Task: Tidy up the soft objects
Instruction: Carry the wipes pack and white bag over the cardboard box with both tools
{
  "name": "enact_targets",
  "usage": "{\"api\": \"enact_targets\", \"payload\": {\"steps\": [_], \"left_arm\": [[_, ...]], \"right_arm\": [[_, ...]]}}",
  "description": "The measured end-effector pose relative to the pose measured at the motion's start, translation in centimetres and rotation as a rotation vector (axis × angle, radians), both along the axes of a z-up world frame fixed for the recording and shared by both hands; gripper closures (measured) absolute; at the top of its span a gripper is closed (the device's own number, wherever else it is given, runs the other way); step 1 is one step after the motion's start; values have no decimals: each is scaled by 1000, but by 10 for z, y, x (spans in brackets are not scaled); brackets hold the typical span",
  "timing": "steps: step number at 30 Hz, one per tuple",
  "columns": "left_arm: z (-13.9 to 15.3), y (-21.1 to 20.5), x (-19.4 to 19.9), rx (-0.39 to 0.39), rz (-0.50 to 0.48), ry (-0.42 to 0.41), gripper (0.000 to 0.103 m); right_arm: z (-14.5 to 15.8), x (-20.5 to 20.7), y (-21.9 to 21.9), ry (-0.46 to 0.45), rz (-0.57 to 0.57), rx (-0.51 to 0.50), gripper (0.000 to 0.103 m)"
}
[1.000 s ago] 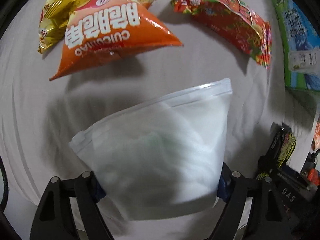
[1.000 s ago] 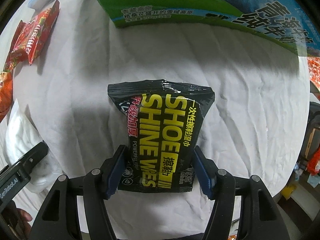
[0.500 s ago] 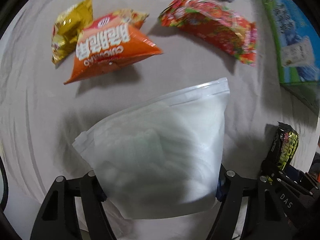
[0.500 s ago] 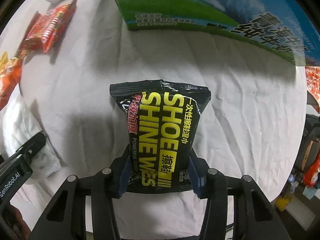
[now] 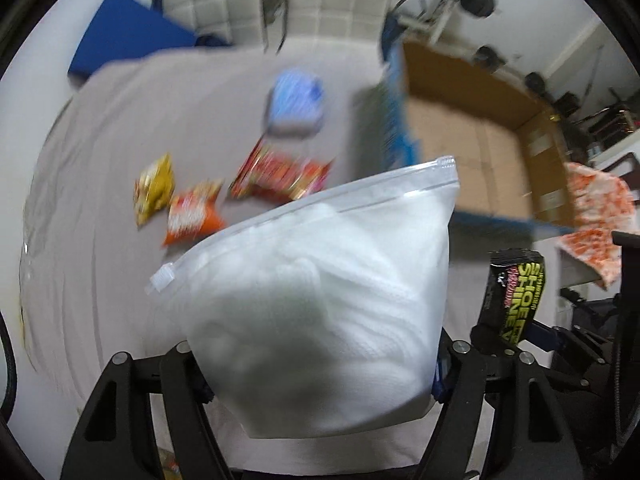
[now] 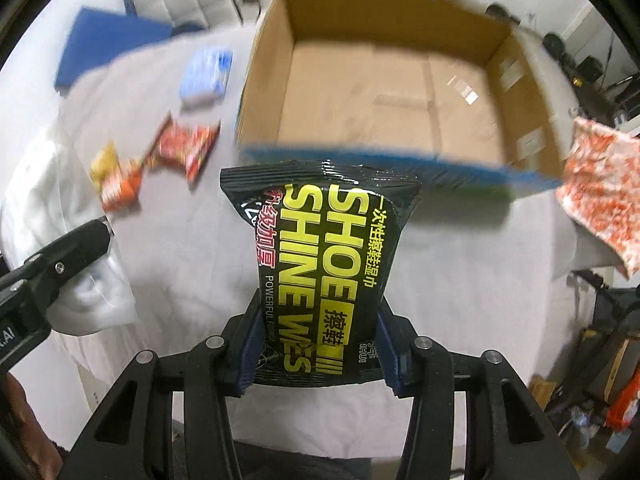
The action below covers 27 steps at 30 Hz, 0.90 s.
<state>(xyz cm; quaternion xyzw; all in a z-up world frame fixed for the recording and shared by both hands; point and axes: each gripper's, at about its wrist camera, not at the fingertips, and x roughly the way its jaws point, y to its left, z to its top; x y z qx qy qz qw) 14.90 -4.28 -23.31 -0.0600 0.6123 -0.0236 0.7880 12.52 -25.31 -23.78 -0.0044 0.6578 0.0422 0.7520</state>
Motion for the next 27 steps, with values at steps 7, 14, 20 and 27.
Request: {"api": "enact_targets", "payload": {"steps": [7,14,20,27], "left_arm": [[56,-31,25,-66,-91,-100,31],[73,-68,75,-101,-149,-117,31],[61,-106,135,-116,-174,-73,31],[6,-141,211,-151,-205,55,31]], "right_arm": [[67,31,-48,-111,-40,6,52],[85,74,-82,-143,-62,17,52],[52,134,-110,-108,-69,15,52],[-20,218,-151,-12,-71,32,52]]}}
